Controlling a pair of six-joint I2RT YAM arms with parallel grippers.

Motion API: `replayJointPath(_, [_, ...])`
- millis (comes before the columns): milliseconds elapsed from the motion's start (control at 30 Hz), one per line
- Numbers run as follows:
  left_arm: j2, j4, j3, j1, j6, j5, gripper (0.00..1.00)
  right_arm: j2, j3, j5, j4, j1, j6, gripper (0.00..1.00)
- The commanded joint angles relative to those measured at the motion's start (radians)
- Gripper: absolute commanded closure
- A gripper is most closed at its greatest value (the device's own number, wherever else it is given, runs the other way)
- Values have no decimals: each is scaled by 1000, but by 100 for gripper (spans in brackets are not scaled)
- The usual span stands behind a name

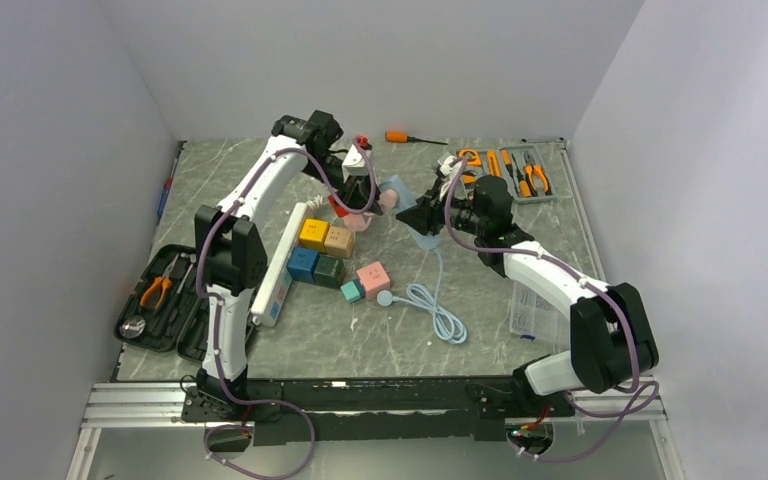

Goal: Pull the plug off the socket
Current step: Remove the plug from the socket.

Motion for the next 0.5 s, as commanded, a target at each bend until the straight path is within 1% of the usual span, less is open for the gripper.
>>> replayJointPath(0, [-11, -160, -4, -10, 54, 38, 100, -1, 62, 46, 252, -20, 20, 100])
replayJointPath(167, [-17, -203, 0, -11, 112, 41, 100, 32, 68, 43, 259, -20, 46, 100])
replayJointPath(300, [-49, -205, -59, -15, 157, 43, 100, 71, 86, 104, 226, -25, 43, 100])
replayJointPath(367, [-70, -205, -102, -27, 195, 16, 100, 106, 107, 137, 196, -30, 38, 100])
replayJointPath(467, [-85, -206, -125, -32, 223, 16, 100, 150, 141, 150, 170, -36, 35, 100])
